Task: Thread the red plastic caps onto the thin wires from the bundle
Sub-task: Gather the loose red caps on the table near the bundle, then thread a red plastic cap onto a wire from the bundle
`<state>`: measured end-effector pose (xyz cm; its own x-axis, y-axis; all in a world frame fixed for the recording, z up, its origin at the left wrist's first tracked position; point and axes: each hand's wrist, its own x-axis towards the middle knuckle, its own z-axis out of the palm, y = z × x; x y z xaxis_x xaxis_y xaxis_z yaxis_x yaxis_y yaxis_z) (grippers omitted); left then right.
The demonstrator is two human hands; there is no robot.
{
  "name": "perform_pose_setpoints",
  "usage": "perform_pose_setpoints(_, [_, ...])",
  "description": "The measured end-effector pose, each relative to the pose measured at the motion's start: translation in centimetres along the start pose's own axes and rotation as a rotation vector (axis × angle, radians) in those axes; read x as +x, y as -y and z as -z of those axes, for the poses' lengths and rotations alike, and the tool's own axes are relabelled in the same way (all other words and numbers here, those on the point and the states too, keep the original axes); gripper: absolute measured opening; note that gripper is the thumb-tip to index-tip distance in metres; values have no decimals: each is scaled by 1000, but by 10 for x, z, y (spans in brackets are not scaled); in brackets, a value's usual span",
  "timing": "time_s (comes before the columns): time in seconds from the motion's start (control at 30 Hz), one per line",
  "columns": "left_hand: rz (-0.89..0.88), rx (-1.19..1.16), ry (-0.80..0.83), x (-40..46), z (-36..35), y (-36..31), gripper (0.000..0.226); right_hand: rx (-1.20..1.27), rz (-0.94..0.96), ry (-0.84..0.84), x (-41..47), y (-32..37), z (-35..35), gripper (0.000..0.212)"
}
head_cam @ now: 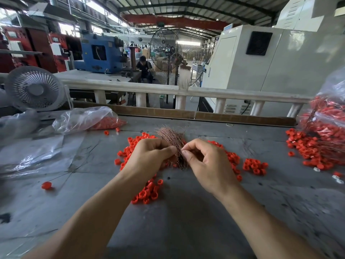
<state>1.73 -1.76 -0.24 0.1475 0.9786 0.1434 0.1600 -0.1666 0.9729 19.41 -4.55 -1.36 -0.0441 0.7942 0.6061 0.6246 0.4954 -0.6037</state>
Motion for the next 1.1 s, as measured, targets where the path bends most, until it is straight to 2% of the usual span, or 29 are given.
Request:
perform_pose_setpoints(0.13, [105,-132,52,-4,4,-6,16,35,-26,15,0,0,-2,14])
perform_pose_setpoints(0.27, [85,-107,-4,-2,15,-11,18,65,-105,-15,0,-5,3,16])
perform_pose_setpoints(0.37, [-71,191,-44,2,33,-12,18,154,-180,-94,0,-10,11,16])
perform_pose_setpoints(0.5, [-163,655,198,4,42,-11,11,317,-212,-162,0,-9,17,15])
perform_pose_setpoints(0.6, [-170,809,306,3,39,-6,12,310,-195,-171,0,-5,15,13])
perform_pose_setpoints(0.77, [-206,1078,290,1,32,1,15,292,-164,-156,-1,-1,14,12])
perform_pose_setpoints(1.0, [-209,1052,278,0,26,2,9,313,-171,-161,-3,1,14,11])
perform_pose_setpoints(1.1, [-235,919,226,3,22,3,11,305,-174,-167,-2,2,14,11])
